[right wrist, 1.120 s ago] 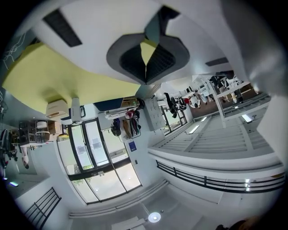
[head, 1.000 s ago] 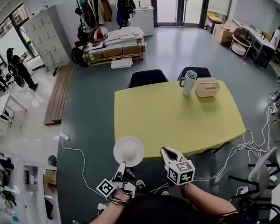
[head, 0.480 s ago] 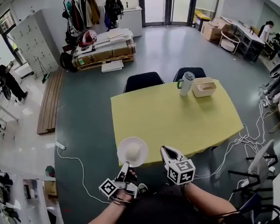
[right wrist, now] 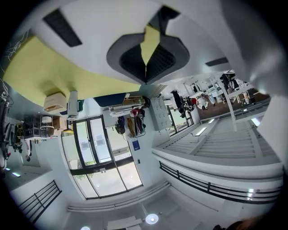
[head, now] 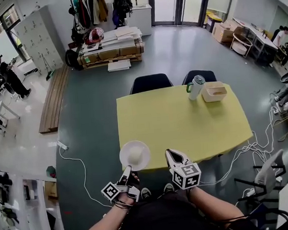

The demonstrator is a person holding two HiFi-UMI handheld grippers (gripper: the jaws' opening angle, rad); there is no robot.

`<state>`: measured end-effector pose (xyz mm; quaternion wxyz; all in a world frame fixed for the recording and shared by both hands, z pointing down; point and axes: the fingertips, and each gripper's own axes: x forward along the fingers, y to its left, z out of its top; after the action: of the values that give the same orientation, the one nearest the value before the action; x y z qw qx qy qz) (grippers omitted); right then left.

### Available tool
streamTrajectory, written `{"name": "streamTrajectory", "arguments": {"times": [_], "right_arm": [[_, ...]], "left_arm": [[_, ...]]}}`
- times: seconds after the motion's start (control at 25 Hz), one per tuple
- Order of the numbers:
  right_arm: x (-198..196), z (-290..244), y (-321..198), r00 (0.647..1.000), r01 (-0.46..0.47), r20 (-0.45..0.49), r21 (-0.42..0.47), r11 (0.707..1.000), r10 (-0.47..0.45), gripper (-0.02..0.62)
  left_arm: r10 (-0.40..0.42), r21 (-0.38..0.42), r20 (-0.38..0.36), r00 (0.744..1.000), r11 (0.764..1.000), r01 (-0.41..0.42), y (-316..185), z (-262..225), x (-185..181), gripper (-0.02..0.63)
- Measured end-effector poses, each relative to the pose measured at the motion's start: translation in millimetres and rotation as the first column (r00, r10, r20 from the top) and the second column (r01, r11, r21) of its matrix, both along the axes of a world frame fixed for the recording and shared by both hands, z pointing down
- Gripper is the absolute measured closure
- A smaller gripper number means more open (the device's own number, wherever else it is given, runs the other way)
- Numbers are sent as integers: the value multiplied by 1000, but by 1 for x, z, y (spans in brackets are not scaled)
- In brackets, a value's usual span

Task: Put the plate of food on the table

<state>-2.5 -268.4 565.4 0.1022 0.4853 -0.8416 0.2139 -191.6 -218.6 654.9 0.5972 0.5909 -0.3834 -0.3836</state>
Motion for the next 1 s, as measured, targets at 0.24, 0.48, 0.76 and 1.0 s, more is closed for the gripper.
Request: {"name": "streamTrajectory", "arguments": {"times": [0.24, 0.48, 0.76, 1.0], "right_arm": [[8, 16, 1, 1000, 10, -20, -34, 999, -11, 583], [14, 35, 5, 999, 19, -39, -70, 997, -22, 583], [10, 58, -3, 996, 46, -72, -102, 994, -54, 583], [-1, 74, -10, 993, 68, -87, -118, 991, -78, 583]], "left_arm": [[-14, 8, -6, 1000, 1000, 14, -7, 37, -10, 583], [-13, -9, -15, 1000, 1000, 13, -13, 87, -10, 584], [-10, -39, -35, 999, 999, 9, -29, 143, -9, 583], [-26, -98, -17, 1000, 995, 24, -37, 181, -14, 583]]}}
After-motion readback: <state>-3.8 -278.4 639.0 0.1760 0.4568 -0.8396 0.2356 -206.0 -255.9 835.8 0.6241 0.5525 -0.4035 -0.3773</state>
